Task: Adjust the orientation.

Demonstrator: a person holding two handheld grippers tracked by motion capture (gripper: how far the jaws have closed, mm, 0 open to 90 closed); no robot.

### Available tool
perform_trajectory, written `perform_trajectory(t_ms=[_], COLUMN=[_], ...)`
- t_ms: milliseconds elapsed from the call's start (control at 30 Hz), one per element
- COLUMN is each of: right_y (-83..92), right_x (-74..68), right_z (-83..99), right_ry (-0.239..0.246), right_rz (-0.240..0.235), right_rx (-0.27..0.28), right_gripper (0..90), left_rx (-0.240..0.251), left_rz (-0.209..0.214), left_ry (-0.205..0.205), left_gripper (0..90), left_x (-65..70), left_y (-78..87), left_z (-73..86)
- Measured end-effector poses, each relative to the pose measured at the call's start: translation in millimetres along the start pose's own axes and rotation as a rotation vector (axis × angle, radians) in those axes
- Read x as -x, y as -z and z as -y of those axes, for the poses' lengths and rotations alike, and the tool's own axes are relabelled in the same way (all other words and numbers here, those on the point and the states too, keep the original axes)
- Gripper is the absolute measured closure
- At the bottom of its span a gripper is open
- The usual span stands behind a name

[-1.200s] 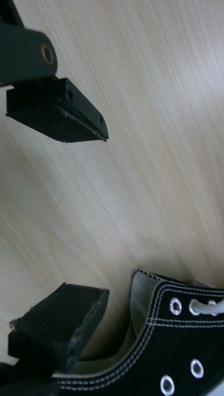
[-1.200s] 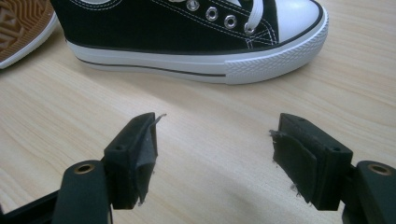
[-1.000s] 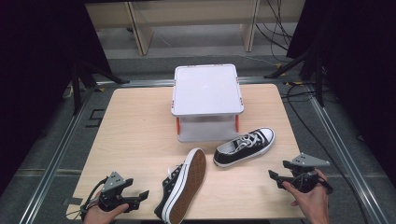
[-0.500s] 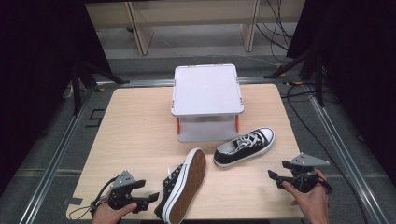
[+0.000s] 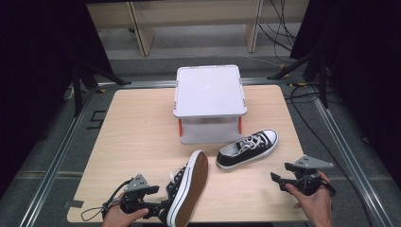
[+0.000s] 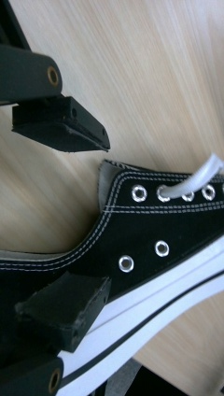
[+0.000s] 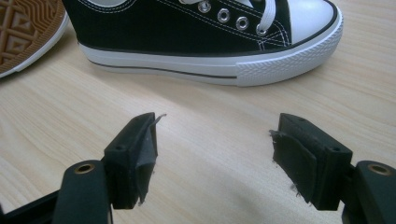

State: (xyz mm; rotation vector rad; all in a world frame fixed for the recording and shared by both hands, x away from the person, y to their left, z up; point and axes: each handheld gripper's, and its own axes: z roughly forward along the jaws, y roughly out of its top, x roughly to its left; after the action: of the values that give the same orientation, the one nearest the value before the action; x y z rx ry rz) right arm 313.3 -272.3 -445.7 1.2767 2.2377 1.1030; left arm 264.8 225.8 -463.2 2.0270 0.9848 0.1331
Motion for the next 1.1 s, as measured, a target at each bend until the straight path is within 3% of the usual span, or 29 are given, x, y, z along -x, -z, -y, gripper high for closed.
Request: perform_trajectory(t_ms=[67,167,300,367,400,433,467,700,733,833,900,933,967,1100], right_y=[-0.4,-0.1,-0.2,-0.2,-0.4,-0.3,-0.2,-0.4,-1.1,-1.0,-0.2,0.1,-0.4,-0.8], right_x=[0.0,-0.2,0.1,0.3,0.4,0.3,0.0,-0.4,-2.9,-4.2,-6.6,-13.5,-15.2,-30.1], right_z=[0.1,0.0,0.3,0.3,0.2,0.3,0.3,0.3,0.3,-0.4,-1.2,-2.8,-4.1,-8.9], right_ry=[-0.001,-0.003,-0.002,0.0,-0.001,-0.001,-0.003,0.0,-0.021,0.004,0.002,-0.005,0.021,0.03], right_rz=[0.001,0.0,0.001,-0.001,-0.001,-0.001,-0.002,-0.013,-0.018,-0.028,-0.043,-0.066,-0.067,-0.115], right_rx=[0.004,0.005,0.004,0.003,0.005,0.005,0.005,-0.001,-0.003,0.002,-0.006,-0.006,0.005,0.004], right_gripper=[30.7,30.6,30.3,30.3,30.3,30.3,30.2,30.2,30.3,30.8,31.4,31.5,31.7,33.7], left_rx=[-0.007,0.017,0.027,0.027,0.034,0.049,0.042,0.062,0.069,0.056,0.066,0.069,0.055,0.062], left_rz=[0.0,0.043,0.092,0.094,0.076,0.066,0.046,0.073,0.053,0.032,0.04,0.043,0.048,0.067], left_ry=[-0.018,-0.011,-0.006,-0.022,-0.074,-0.081,-0.118,-0.104,-0.14,-0.171,-0.162,-0.167,-0.184,-0.169], left_gripper=[29.2,33.7,32.0,31.0,30.7,31.0,32.1,31.9,31.6,31.4,31.0,31.4,31.6,32.3], left_x=[0.7,7.1,18.3,21.9,29.3,33.9,35.2,49.7,53.7,56.6,58.5,59.4,60.6,64.5], left_y=[0.2,-1.1,-5.7,-6.5,-7.7,-8.2,-8.1,-13.7,-15.8,-17.1,-18.6,-19.5,-19.2,-20.1], left_z=[-1.2,-5.8,-11.2,-13.0,-16.9,-18.1,-19.9,-23.5,-25.2,-29.0,-29.2,-29.5,-30.8,-30.1])
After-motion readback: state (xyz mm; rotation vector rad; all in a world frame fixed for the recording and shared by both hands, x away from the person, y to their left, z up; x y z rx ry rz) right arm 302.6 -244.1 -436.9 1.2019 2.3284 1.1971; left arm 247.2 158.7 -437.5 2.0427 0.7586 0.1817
